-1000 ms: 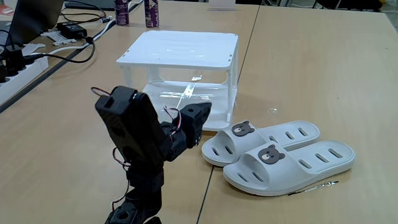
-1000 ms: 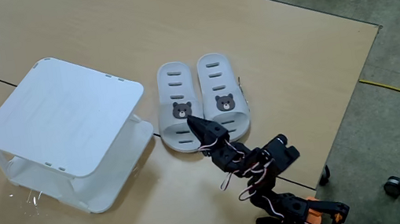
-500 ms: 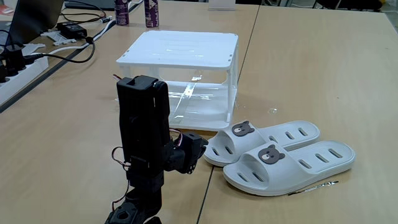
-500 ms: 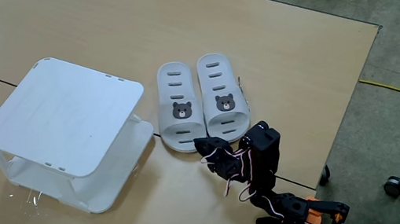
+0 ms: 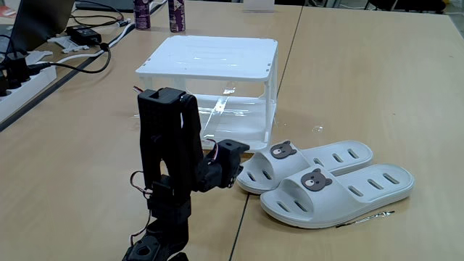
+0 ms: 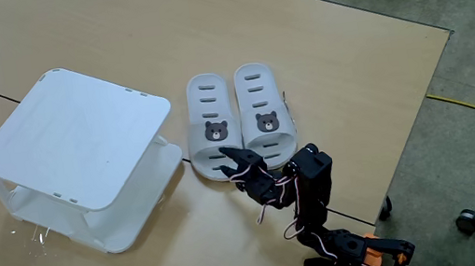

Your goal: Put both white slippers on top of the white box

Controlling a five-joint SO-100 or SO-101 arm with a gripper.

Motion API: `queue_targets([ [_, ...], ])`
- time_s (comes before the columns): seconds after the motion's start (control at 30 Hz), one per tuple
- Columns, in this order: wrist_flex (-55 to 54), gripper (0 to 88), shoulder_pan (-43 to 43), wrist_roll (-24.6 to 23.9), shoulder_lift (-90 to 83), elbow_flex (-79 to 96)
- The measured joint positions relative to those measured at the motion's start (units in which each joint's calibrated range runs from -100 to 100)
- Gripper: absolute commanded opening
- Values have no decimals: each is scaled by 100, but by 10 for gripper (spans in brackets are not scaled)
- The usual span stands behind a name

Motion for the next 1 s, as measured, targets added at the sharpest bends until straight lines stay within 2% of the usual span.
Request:
queue_targets([
  [0.4, 0, 270, 352, 0, 396, -593],
  [1.0, 0, 263, 607, 0, 3299, -4340],
])
